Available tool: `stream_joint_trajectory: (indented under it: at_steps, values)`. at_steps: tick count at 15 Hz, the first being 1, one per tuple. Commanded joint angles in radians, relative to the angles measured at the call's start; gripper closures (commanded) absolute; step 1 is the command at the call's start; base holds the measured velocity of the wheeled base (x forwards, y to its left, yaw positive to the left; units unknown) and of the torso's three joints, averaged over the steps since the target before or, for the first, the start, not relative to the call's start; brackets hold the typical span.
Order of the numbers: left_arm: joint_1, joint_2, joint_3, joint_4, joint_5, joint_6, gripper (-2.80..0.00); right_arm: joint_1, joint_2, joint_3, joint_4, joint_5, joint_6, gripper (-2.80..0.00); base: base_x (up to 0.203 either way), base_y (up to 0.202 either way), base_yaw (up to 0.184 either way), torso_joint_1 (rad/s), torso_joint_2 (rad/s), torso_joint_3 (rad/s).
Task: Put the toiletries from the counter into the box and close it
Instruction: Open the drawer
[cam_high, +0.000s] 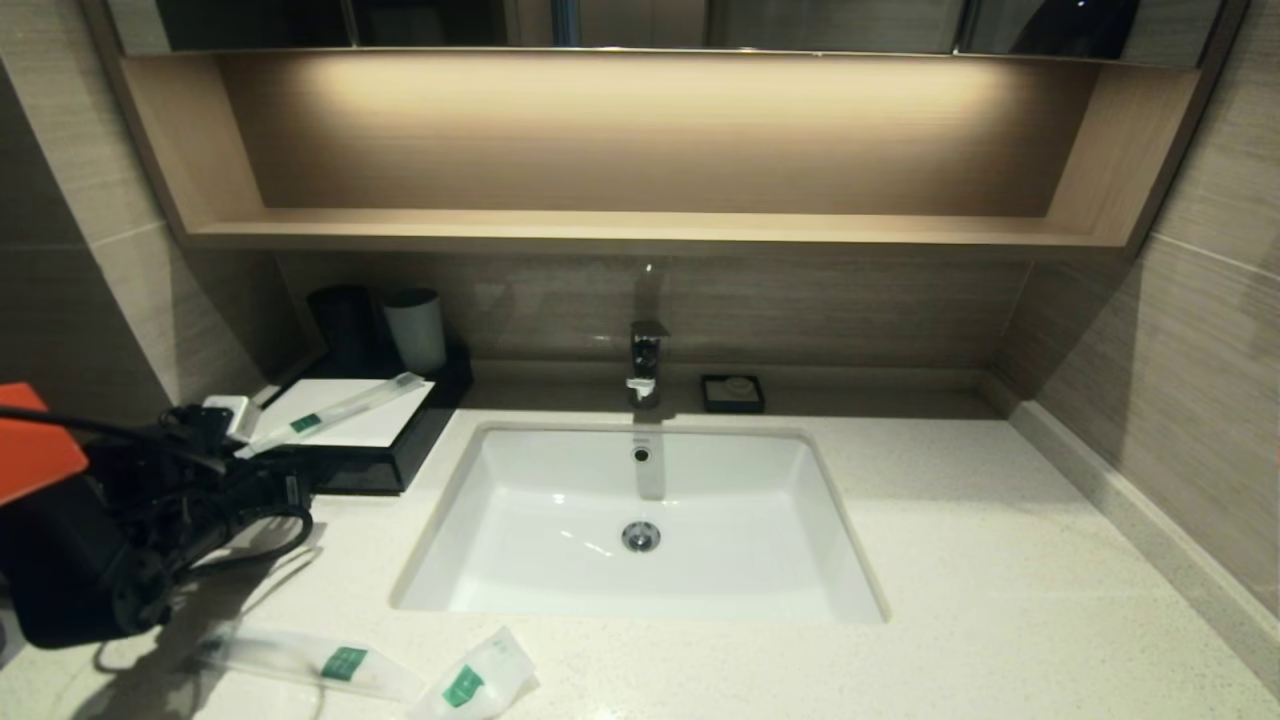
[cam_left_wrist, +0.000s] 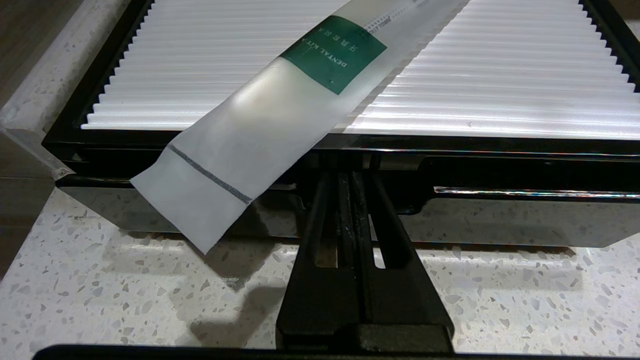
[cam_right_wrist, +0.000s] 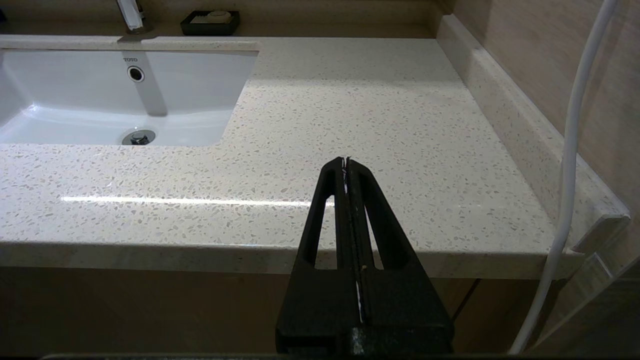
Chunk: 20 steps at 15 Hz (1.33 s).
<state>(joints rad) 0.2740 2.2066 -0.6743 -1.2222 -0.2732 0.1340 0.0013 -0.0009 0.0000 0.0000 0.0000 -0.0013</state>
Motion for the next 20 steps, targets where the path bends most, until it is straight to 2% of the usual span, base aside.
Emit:
stream_joint_trajectory:
  at_steps: [1,8,20]
  values:
    - [0.001,-0.007,-0.001,-0.003,-0.001,0.001,0.00,0.000,0.001,0.002,0.000,0.000,0.000,0.00,0.000,0.000,0.000,0.000,0.00,0.000]
    - [0.001,-0.015,-0.001,0.012,0.000,0.002,0.00,0.000,0.001,0.002,0.000,0.000,0.000,0.00,0.000,0.000,0.000,0.000,0.00,0.000]
    - [0.002,-0.073,-0.004,0.104,0.002,0.006,0.00,0.000,0.001,0.002,0.000,0.000,0.000,0.00,0.000,0.000,0.000,0.000,0.00,0.000]
